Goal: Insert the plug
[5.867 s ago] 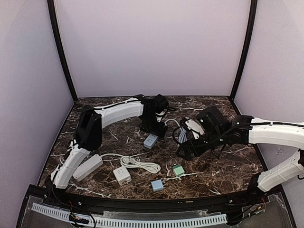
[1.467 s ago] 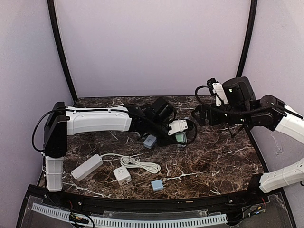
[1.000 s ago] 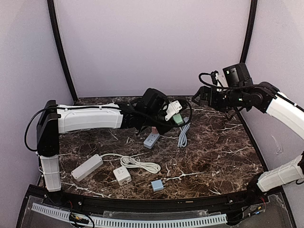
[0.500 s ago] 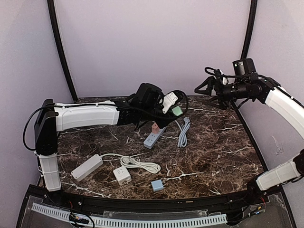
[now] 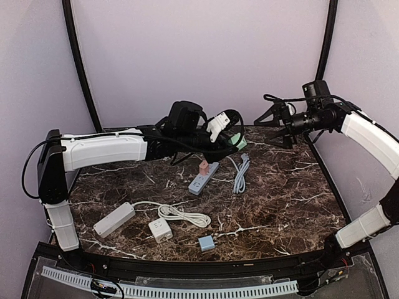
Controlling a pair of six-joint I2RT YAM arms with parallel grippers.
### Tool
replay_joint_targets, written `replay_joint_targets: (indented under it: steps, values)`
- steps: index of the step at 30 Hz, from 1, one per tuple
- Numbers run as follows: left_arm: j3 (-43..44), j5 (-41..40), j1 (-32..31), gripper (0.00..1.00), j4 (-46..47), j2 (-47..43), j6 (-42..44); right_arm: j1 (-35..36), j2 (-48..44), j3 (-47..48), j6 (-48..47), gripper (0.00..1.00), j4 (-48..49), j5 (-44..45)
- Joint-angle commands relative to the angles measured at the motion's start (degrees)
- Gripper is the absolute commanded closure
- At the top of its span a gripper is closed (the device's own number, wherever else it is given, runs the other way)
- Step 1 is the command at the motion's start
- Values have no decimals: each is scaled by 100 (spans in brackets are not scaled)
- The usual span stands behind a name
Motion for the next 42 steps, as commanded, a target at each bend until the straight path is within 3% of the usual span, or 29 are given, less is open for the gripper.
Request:
replay_joint_targets:
  steps: [1, 12, 24, 31, 42]
  values:
    - [-31, 457, 17, 99, 196, -169, -113, 40, 228, 249, -364, 7, -453, -510]
    - [36, 575, 21, 99, 119, -53, -142, 627, 868, 742, -374, 11, -929, -9]
    - [247, 616, 19, 99, -355, 73, -6, 1040, 1357, 1134, -27, 27, -945, 356]
    - [313, 594, 16, 99, -505, 122, 116, 1074, 1458, 1174, -35, 43, -1018, 468]
    - [594, 656, 21, 99, -760, 271, 295, 1142, 1688, 1380, -228, 54, -1260, 611]
